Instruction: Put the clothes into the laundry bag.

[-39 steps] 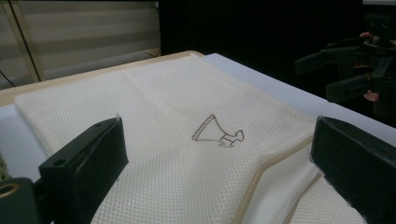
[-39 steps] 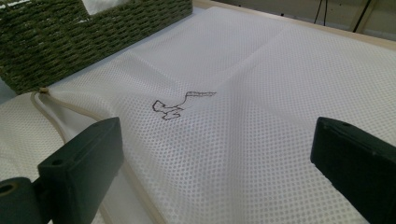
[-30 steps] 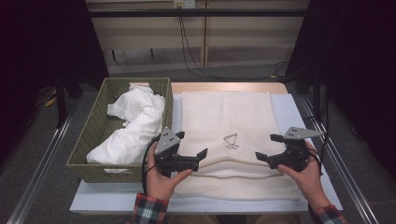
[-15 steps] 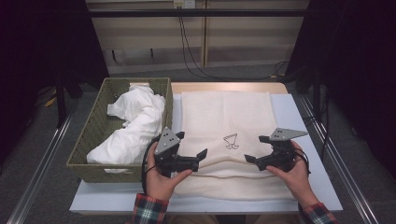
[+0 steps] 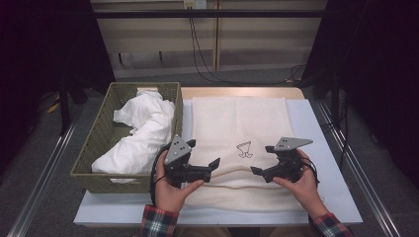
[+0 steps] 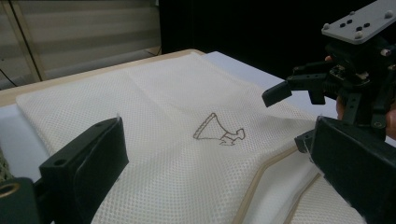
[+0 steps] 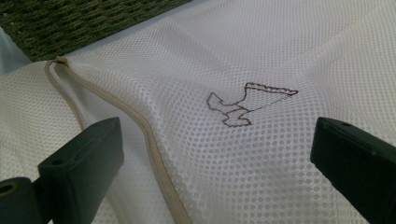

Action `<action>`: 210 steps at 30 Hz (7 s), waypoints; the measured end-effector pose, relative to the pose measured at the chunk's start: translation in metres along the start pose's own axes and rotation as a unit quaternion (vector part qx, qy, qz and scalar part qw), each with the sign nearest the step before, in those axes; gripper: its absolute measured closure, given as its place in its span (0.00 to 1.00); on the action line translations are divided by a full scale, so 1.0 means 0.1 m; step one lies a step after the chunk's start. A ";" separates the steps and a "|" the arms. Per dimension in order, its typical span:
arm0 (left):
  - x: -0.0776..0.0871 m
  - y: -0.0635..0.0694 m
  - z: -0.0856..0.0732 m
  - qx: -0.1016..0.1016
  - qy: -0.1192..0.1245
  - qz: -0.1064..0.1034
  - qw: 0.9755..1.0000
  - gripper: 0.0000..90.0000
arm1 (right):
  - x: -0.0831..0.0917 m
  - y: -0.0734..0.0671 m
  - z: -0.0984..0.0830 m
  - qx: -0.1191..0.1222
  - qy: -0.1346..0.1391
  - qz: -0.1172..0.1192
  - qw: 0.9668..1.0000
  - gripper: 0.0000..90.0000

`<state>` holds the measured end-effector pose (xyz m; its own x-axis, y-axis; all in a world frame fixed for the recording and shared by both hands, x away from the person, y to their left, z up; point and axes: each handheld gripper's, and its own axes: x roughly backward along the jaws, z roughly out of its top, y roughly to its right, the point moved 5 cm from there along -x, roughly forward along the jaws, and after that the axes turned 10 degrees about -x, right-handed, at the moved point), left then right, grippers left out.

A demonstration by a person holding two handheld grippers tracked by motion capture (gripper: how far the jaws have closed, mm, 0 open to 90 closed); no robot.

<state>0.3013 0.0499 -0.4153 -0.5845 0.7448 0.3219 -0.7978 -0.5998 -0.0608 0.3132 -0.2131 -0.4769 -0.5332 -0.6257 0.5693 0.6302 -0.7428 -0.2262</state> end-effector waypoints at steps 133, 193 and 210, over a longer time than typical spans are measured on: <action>-0.04 0.02 -0.01 -0.005 -0.004 -0.003 1.000 0.05 | -0.43 -0.11 0.50 0.066 -0.038 0.026 0.997 0.97; -0.12 -0.06 0.03 0.020 -0.021 0.003 1.000 0.05 | -0.35 0.18 1.20 0.066 -0.023 0.036 0.997 0.97; -0.12 -0.13 0.08 0.019 -0.034 0.012 0.999 0.05 | -0.33 0.27 1.29 0.061 -0.023 0.033 0.997 0.97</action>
<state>0.3197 0.0464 -0.4103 -0.5916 0.7091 0.3836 -0.7762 -0.6295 -0.0335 0.4202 -0.1817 -0.4001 -0.4647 -0.6584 0.5921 0.7283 -0.6645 -0.1673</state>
